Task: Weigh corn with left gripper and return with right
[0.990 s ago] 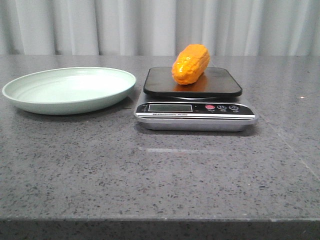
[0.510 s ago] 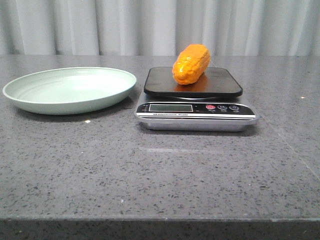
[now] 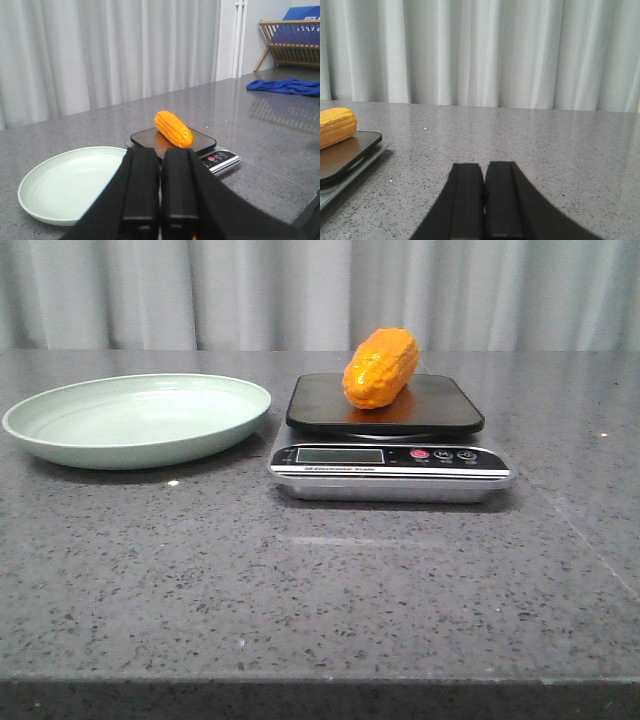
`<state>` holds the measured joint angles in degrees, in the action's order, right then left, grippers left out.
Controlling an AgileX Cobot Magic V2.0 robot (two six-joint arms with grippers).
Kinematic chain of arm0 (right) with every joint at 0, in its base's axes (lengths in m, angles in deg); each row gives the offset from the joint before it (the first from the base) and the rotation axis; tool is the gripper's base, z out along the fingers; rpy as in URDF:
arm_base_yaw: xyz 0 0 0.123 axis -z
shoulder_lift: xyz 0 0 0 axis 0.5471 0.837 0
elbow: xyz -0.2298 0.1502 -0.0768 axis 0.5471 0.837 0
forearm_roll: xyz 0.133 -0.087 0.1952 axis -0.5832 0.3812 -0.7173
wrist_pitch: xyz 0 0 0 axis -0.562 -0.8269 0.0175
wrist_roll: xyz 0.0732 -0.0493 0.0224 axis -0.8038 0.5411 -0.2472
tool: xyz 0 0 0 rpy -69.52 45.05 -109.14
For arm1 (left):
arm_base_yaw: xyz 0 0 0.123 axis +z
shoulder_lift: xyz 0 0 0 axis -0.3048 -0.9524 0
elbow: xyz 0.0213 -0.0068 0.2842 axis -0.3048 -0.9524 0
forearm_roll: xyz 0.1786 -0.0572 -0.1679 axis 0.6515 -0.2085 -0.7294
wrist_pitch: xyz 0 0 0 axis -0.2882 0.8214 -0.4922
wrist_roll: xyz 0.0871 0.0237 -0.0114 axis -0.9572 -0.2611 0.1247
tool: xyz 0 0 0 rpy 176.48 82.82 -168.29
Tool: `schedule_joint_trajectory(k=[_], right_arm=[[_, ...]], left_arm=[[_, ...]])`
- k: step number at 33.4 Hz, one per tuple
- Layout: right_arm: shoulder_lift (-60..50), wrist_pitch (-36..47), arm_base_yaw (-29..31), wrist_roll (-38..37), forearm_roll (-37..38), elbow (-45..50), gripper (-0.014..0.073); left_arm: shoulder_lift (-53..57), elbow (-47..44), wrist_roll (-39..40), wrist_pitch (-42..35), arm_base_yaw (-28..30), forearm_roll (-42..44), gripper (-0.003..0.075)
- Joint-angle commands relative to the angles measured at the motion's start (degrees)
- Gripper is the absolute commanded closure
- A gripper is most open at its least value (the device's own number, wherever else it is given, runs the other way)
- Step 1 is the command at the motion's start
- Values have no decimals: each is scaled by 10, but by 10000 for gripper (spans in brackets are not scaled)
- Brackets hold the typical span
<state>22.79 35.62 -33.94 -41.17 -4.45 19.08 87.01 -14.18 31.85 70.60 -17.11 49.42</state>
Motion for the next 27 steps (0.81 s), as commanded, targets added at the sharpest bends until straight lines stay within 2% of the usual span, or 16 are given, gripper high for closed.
schedule_joint_trajectory(k=[1,6,9,11,13,17,23,27], right_arm=[[-9,50,3,1,8,-5,444],[-9,62,3,1,8,-5,444],[-9,103,3,-9,-2,-7,444],[-9,130,3,-9,-7,-17,444],[-5,122,3,-9,-7,-43,444],[31,45,3,-9,-7,-114,444],[159,-97,3,-9,-9,-238,444],[234,-149,3,-9,-28,-279,444]], left_arm=[[9,14,-2,-52,0,-5,587],[9,13,-2,-51,0,-5,588],[9,10,-2,-51,0,-5,587],[9,9,-2,-51,0,-5,587],[9,9,-2,-51,0,-5,588],[9,9,-2,-52,0,-5,587],[9,9,-2,-53,0,-5,587],[9,9,-2,-53,0,-5,587]])
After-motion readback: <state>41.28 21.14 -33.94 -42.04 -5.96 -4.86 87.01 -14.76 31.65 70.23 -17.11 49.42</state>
